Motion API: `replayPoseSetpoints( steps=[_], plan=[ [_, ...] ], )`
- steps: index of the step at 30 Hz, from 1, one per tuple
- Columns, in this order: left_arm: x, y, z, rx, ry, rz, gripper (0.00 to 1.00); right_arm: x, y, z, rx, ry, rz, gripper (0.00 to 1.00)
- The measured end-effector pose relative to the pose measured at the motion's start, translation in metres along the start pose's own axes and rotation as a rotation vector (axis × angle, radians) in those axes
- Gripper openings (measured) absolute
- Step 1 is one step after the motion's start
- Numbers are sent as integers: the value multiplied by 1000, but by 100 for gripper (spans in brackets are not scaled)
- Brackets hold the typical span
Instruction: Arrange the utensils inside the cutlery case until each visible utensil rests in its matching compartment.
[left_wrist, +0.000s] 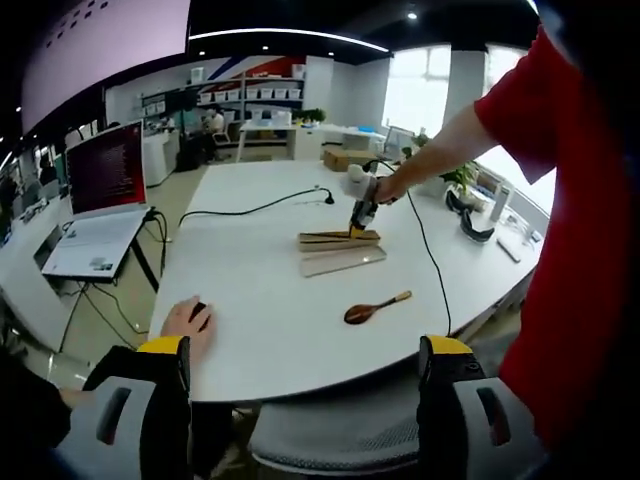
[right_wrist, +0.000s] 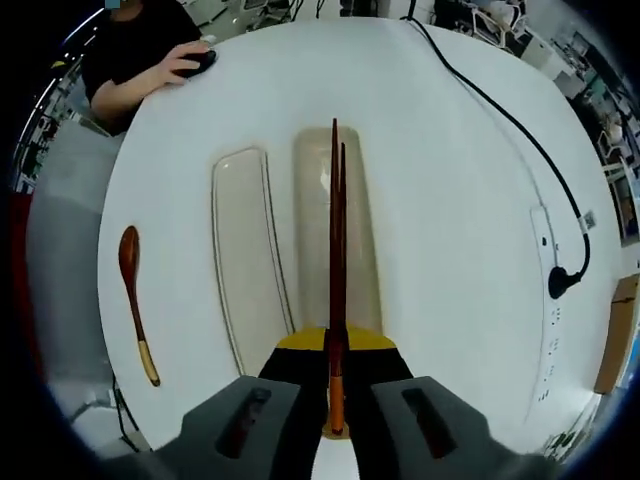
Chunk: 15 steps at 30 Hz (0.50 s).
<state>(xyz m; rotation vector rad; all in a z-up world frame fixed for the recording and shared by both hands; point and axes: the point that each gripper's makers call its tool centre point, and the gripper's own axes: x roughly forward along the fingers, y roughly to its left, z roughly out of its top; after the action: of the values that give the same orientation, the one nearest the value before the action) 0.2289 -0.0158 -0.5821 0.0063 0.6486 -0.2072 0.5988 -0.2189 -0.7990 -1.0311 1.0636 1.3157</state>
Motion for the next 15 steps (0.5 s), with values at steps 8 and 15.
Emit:
replayPoseSetpoints(
  steps=[8, 15],
  plan=[
    [1, -3, 4, 16, 4, -5, 97, -5, -3, 0, -7, 6, -13, 0],
    [1, -8, 10, 36, -16, -22, 97, -19, -2, 6, 46, -63, -39, 7]
  ],
)
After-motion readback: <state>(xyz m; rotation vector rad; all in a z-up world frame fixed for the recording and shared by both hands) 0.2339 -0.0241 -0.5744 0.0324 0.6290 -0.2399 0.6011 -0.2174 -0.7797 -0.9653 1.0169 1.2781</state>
